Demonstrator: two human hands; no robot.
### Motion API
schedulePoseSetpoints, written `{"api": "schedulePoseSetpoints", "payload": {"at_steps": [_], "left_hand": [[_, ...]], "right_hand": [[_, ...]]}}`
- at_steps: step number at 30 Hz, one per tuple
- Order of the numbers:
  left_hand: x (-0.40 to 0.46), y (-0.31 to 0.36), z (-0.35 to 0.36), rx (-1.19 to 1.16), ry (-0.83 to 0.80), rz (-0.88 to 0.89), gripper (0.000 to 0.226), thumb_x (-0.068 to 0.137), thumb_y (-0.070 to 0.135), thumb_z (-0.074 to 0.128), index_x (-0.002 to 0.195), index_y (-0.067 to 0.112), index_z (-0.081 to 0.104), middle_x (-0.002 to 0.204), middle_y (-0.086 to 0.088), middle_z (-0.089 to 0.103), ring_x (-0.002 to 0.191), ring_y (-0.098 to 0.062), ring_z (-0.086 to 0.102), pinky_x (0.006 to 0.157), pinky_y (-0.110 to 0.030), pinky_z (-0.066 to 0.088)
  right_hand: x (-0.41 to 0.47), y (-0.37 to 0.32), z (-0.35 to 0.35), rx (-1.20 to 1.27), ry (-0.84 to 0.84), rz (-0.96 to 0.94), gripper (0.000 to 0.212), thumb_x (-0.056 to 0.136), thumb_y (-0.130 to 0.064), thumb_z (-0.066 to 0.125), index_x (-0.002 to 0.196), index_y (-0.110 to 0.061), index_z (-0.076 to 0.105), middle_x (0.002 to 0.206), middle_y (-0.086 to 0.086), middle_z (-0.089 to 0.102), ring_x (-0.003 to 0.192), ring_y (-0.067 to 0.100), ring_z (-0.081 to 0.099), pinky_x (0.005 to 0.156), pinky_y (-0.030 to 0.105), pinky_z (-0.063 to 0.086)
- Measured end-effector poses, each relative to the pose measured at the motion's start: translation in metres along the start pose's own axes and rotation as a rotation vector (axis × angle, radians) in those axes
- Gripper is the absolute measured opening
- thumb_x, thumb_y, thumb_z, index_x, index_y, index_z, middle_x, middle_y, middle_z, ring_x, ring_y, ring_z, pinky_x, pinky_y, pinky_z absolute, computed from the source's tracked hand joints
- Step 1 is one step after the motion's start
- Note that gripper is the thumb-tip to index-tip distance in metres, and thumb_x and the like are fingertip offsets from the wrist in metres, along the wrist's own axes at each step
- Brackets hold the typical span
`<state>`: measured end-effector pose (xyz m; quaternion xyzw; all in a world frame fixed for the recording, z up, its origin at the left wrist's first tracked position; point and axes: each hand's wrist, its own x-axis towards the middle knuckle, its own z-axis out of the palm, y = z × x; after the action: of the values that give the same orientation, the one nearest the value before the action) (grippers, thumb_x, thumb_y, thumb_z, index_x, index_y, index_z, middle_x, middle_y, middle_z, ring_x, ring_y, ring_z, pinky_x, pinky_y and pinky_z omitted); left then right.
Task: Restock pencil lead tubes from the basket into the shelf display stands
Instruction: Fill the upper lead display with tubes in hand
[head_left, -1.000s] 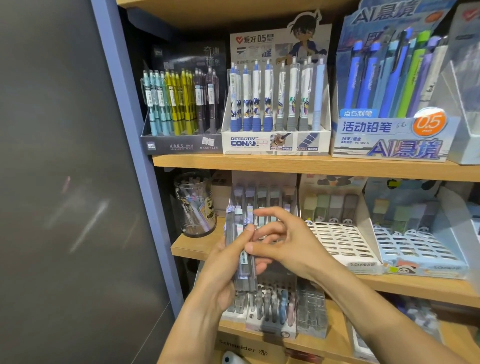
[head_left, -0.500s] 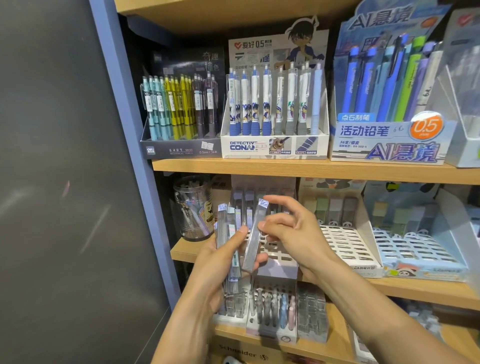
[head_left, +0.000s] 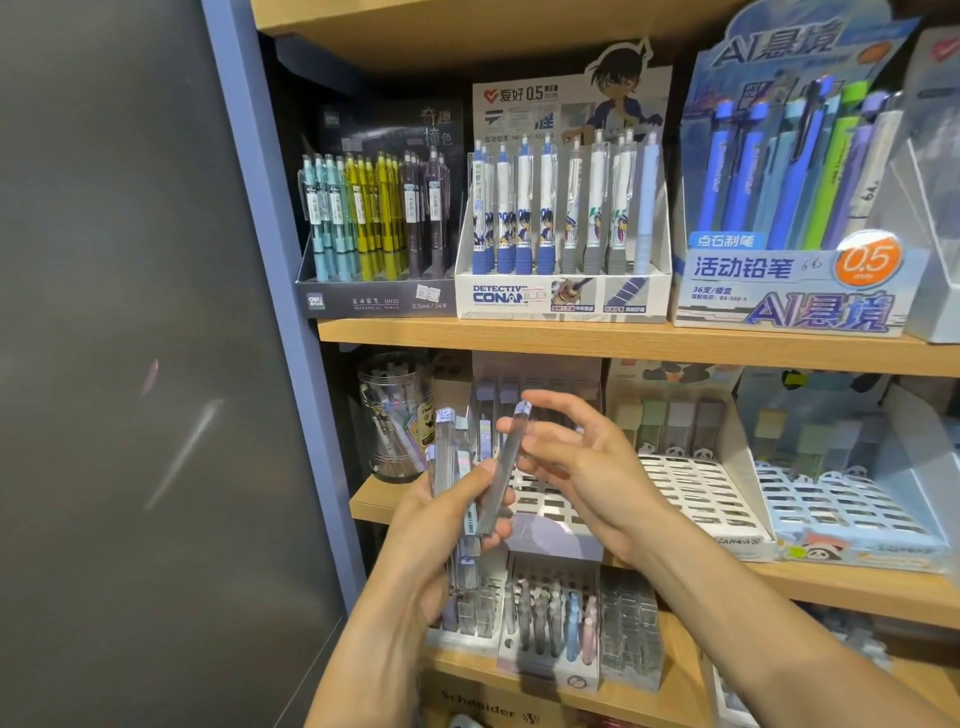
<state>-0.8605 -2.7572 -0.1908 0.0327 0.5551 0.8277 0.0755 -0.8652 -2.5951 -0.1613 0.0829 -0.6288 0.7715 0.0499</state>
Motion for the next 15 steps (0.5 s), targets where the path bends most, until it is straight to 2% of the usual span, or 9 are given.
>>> {"api": "schedulePoseSetpoints", "payload": {"at_steps": [3, 6, 9, 11, 12, 14, 15], "left_hand": [[0.001, -0.001, 0.0, 0.045, 0.002, -0.018, 0.026, 0.095, 0.023, 0.073, 0.118, 0.011, 0.067, 0.083, -0.017, 0.072, 0.053, -0.021, 0.063, 0.046, -0.022, 0.053], [0.004, -0.005, -0.001, 0.1, 0.069, -0.015, 0.027, 0.094, 0.025, 0.075, 0.118, 0.014, 0.065, 0.085, -0.017, 0.072, 0.05, -0.02, 0.061, 0.042, -0.022, 0.05], [0.009, -0.009, -0.005, 0.142, 0.161, 0.034, 0.028, 0.097, 0.023, 0.072, 0.121, 0.011, 0.062, 0.09, -0.019, 0.074, 0.048, -0.02, 0.062, 0.042, -0.024, 0.049], [0.013, -0.011, -0.012, 0.201, 0.252, 0.111, 0.027, 0.098, 0.023, 0.071, 0.119, 0.01, 0.061, 0.077, -0.013, 0.072, 0.046, -0.023, 0.063, 0.043, -0.028, 0.05], [0.014, -0.01, -0.016, 0.233, 0.295, 0.145, 0.028, 0.097, 0.024, 0.072, 0.118, 0.009, 0.06, 0.069, -0.01, 0.067, 0.046, -0.023, 0.062, 0.045, -0.029, 0.05], [0.015, -0.008, -0.021, 0.259, 0.332, 0.17, 0.03, 0.096, 0.026, 0.073, 0.115, 0.007, 0.06, 0.062, -0.007, 0.06, 0.045, -0.023, 0.057, 0.045, -0.028, 0.049], [0.015, -0.007, -0.022, 0.251, 0.322, 0.164, 0.03, 0.096, 0.026, 0.074, 0.112, 0.005, 0.061, 0.061, -0.006, 0.058, 0.043, -0.022, 0.055, 0.044, -0.028, 0.047]], "right_hand": [[0.004, 0.002, 0.0, 0.075, 0.063, -0.02, 0.036, 0.092, 0.005, 0.067, 0.122, -0.016, 0.065, 0.107, 0.014, 0.077, 0.106, 0.029, 0.073, 0.094, 0.038, 0.059], [0.006, 0.002, 0.005, 0.111, 0.077, -0.047, 0.034, 0.09, 0.003, 0.071, 0.119, -0.012, 0.066, 0.104, 0.02, 0.075, 0.096, 0.028, 0.074, 0.082, 0.033, 0.062], [0.011, 0.002, 0.009, 0.053, 0.173, -0.131, 0.034, 0.089, 0.004, 0.072, 0.118, -0.011, 0.061, 0.094, 0.014, 0.076, 0.085, 0.023, 0.073, 0.076, 0.032, 0.062], [0.015, 0.0, 0.009, -0.031, 0.267, -0.219, 0.037, 0.091, 0.001, 0.072, 0.117, -0.012, 0.05, 0.092, 0.008, 0.074, 0.078, 0.016, 0.073, 0.073, 0.034, 0.06], [0.017, -0.001, 0.009, -0.101, 0.302, -0.268, 0.037, 0.092, -0.001, 0.072, 0.116, -0.012, 0.046, 0.091, 0.008, 0.073, 0.076, 0.01, 0.073, 0.073, 0.03, 0.059], [0.021, -0.002, 0.01, -0.264, 0.33, -0.366, 0.032, 0.093, -0.005, 0.071, 0.106, -0.013, 0.043, 0.087, 0.011, 0.073, 0.074, 0.001, 0.069, 0.073, 0.006, 0.049], [0.023, -0.001, 0.011, -0.339, 0.328, -0.406, 0.027, 0.094, -0.006, 0.071, 0.1, -0.017, 0.047, 0.085, 0.01, 0.074, 0.075, 0.002, 0.069, 0.07, 0.001, 0.045]]}}
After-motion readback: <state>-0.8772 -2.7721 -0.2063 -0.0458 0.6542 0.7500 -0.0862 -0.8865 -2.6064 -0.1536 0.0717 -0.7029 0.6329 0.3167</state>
